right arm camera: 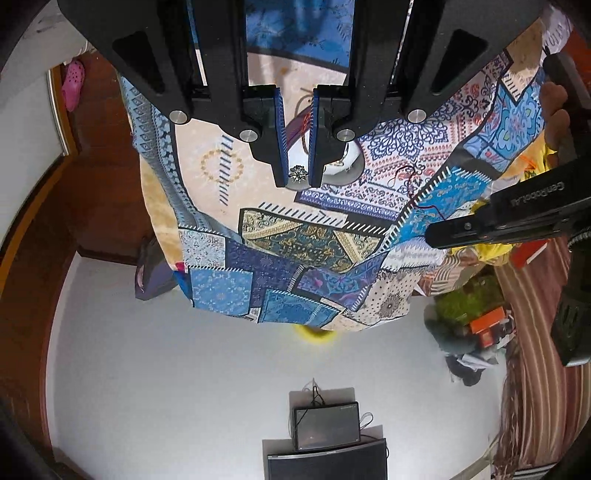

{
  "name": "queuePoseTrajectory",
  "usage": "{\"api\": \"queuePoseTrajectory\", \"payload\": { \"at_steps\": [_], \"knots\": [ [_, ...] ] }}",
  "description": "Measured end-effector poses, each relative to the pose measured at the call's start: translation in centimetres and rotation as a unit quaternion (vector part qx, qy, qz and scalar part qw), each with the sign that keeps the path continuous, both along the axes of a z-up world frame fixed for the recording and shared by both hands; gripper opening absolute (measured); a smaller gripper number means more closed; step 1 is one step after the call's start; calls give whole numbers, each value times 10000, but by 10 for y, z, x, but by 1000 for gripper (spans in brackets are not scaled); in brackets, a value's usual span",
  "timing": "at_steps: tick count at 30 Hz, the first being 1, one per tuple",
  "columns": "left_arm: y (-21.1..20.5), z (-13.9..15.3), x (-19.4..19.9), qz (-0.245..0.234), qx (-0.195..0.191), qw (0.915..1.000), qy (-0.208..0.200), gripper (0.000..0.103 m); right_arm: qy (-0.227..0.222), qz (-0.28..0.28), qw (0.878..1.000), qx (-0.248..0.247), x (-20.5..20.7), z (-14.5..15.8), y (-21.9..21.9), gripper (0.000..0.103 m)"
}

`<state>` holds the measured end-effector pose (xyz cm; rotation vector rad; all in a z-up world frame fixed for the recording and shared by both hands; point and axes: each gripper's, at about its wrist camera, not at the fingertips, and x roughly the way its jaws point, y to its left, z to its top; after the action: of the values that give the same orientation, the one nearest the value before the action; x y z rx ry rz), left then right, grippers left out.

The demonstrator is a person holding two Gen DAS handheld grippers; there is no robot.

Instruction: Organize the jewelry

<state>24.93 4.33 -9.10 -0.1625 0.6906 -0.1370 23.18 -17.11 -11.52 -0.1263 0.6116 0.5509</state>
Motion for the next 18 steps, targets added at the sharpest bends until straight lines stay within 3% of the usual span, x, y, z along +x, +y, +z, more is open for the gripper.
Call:
{"api": "queuePoseTrajectory", "payload": {
  "at_steps": [7, 18],
  "knots": [
    [-6, -8, 21, -64, 38, 10000, 63, 6, 80, 60, 9999, 71, 12, -4, 5, 10],
    [-24, -42, 52, -365, 251, 9980, 443, 6, 619, 314, 9976, -63, 34, -36, 19, 10]
  ]
}}
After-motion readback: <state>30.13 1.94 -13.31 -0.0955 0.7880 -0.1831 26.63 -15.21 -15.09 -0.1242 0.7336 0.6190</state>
